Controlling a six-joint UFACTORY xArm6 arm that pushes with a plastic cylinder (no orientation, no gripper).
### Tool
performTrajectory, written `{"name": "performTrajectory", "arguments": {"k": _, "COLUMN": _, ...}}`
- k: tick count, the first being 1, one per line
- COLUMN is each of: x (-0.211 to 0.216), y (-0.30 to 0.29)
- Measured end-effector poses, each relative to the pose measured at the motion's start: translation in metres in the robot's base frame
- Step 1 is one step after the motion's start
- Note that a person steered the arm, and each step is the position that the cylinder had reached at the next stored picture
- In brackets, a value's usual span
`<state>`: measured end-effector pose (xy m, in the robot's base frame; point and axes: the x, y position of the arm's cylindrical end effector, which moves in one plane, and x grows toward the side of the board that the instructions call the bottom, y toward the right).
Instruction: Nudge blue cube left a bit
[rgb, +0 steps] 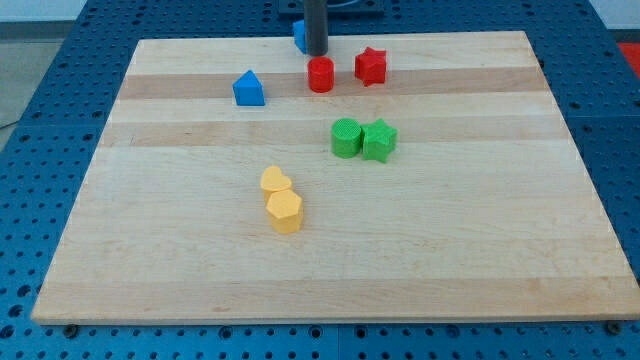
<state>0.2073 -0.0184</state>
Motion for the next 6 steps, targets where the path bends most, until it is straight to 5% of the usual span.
{"name": "performTrajectory", "arguments": {"k": 3, "x": 0.005, "y": 0.08}}
{"name": "performTrajectory", "arguments": {"k": 6, "x": -0.013, "y": 0.032}}
